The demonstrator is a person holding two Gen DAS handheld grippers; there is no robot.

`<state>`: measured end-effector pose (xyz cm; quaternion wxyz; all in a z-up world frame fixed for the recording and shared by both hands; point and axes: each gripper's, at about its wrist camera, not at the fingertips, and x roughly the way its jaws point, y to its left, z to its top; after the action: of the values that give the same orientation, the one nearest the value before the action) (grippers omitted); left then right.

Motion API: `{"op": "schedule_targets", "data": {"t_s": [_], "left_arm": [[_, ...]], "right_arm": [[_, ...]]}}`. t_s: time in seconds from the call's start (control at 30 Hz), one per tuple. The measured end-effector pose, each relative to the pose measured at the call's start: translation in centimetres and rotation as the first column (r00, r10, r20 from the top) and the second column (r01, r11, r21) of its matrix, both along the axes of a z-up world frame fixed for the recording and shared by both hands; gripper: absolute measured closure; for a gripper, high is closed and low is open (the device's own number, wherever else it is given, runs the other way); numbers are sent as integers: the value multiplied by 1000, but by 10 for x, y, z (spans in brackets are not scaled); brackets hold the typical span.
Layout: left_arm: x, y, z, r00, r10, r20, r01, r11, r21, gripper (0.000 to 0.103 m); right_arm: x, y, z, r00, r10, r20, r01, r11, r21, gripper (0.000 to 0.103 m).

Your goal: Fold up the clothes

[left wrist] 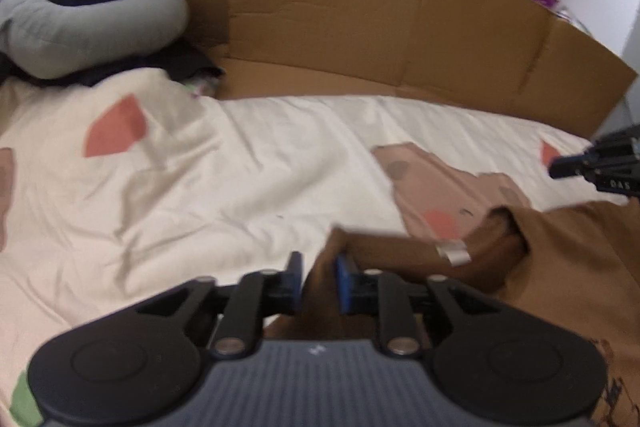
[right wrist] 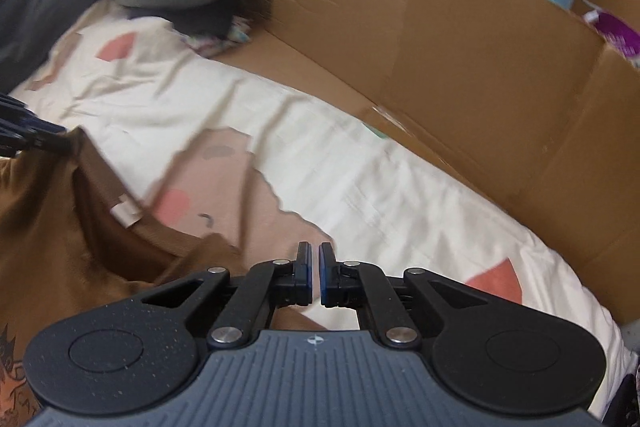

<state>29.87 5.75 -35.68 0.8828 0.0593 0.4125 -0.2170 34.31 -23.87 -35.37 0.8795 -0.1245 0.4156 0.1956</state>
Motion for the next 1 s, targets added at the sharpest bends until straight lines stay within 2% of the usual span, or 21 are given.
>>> {"op": "schedule_targets", "data": {"t_s": [0.03, 0.13, 0.2, 0.27, 0.4, 0.53, 0.67, 0.73, 0.77, 0.8, 0.93, 0.97, 1.0], "left_arm": [[1, 3, 1, 1000, 13, 4, -13, 1000, -1, 72], [2, 16, 4, 999, 37, -3, -37, 999, 7, 71], [1, 26, 3, 999, 46, -6, -46, 998, 44, 71], [0, 39, 1, 998, 58, -16, -57, 995, 78, 71], [-10, 65, 0, 994, 101, -29, -97, 987, 125, 71], [-29, 81, 2, 991, 125, -40, -118, 984, 136, 69], [-51, 85, 3, 987, 156, -50, -150, 984, 100, 64], [-61, 80, 1, 984, 166, -57, -162, 984, 71, 57], [-64, 76, -2, 983, 170, -64, -166, 984, 60, 54], [-66, 73, -5, 982, 173, -73, -170, 984, 47, 50], [-72, 53, -18, 984, 152, -88, -150, 988, 27, 50], [-72, 49, -21, 985, 154, -82, -152, 988, 32, 51], [-71, 48, -23, 984, 154, -89, -152, 988, 22, 57]], "right_arm": [[1, -4, -4, 1000, -12, -12, 12, 1000, -3, 100], [2, -18, -14, 998, -45, -40, 44, 999, -12, 95], [0, -27, -18, 997, -58, -44, 57, 998, -24, 72], [-3, -37, -21, 996, -71, -53, 70, 997, -23, 66], [-10, -57, -17, 992, -108, -65, 109, 994, 8, 66], [-25, -67, -7, 990, -132, -49, 135, 990, 47, 66], [-42, -67, 0, 991, -114, -74, 121, 988, 93, 66], [-51, -61, -1, 991, -89, -96, 99, 989, 113, 65], [-54, -57, -2, 991, -73, -109, 86, 990, 116, 63], [-57, -52, -4, 991, -58, -122, 73, 990, 119, 56], [-69, -31, -18, 990, -8, -142, 23, 994, 105, 53], [-70, -27, -20, 990, -6, -138, 20, 995, 98, 53], [-69, -23, -22, 991, -6, -137, 19, 995, 94, 53]]}}
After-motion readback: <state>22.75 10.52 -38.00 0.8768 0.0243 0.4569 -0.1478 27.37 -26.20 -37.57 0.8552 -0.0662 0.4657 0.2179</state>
